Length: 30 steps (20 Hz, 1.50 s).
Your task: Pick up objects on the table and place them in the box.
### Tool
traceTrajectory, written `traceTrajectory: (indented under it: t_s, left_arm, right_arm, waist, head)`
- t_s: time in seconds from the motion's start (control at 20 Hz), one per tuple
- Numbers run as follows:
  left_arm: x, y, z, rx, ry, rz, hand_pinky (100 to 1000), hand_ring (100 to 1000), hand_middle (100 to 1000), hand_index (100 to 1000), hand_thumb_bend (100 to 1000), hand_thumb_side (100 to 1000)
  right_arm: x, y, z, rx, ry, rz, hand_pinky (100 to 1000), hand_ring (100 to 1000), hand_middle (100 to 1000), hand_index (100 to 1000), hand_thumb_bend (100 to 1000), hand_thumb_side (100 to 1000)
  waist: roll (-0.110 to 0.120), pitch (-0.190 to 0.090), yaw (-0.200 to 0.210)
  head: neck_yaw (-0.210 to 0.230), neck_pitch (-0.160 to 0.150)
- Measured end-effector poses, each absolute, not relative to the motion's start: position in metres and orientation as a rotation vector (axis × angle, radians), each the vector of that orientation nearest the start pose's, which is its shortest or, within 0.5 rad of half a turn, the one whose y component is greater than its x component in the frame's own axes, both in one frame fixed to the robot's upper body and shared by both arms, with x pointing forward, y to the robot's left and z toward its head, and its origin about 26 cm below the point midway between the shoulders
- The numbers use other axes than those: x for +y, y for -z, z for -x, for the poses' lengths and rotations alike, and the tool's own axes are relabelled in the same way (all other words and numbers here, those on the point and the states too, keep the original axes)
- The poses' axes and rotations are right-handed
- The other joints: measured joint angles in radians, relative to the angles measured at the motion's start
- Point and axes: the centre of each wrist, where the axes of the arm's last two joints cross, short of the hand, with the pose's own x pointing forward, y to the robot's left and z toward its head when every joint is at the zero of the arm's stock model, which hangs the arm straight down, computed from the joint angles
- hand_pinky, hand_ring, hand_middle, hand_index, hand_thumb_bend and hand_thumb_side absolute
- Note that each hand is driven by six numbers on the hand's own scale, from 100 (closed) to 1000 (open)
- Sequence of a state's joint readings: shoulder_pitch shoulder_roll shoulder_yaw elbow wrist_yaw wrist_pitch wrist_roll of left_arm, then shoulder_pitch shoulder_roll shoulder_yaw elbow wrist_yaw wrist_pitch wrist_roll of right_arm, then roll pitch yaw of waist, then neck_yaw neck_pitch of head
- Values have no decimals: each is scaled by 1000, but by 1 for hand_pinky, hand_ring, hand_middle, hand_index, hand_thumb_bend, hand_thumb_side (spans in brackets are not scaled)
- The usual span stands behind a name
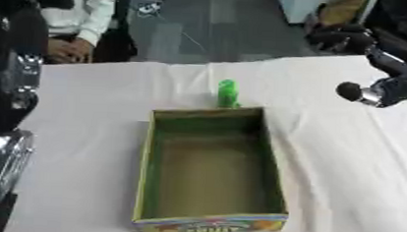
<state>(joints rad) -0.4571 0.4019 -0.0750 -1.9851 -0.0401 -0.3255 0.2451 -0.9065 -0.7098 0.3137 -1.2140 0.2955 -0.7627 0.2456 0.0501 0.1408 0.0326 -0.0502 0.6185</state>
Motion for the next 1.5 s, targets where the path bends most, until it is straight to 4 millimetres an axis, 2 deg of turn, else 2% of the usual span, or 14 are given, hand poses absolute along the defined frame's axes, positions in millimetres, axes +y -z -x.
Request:
traceTrajectory:
  t_s: [0.25,0.45,0.65,1.15,1.3,1.35,1.4,1.5]
  left_arm:
    - [233,-249,-312,3452,-352,167,670,664,786,820,368,573]
    - [230,-256,-313,3427,-350,142,669,664,786,820,367,575]
    - [225,-259,-313,3419,-341,98,668,663,786,820,364,579]
    - [220,-259,-313,3415,-340,55,668,662,785,820,364,578]
    - [219,-260,-313,3412,-334,48,670,664,785,819,368,573]
    - [218,-261,-313,3409,-330,45,670,662,785,819,369,572]
    - [217,-261,-313,3406,-326,41,670,663,785,819,356,570]
    - [216,-261,-313,3405,-322,43,668,661,785,819,364,578]
  right_arm:
    - [-305,-266,-437,2555,2035,-614,777,862,903,940,420,899]
    - [-313,-275,-432,2431,2046,-614,755,842,887,936,428,896]
    - [-316,-275,-434,2438,2029,-627,753,838,884,937,444,883]
    - [-301,-260,-453,2468,2047,-657,735,821,869,929,468,841]
    - [-300,-259,-459,2478,2047,-687,727,812,862,924,478,837]
    - [-299,-259,-461,2481,2044,-698,728,813,863,925,537,876]
    - [-299,-259,-462,2482,2041,-710,724,805,854,915,462,828]
    - [-300,-261,-464,2485,2029,-734,719,800,847,911,483,833]
  waist:
    - [-16,5,26]
    - [-30,14,50]
    - [-30,25,67]
    - [-20,37,82]
    - [-17,42,93]
    - [-17,44,97]
    - [-16,44,100]
    - [-16,47,106]
  head:
    - [-7,8]
    - [-2,11]
    - [-9,2]
    - [-48,-10]
    - [-74,-17]
    - [-85,-18]
    - [-95,-20]
    - [-114,-28]
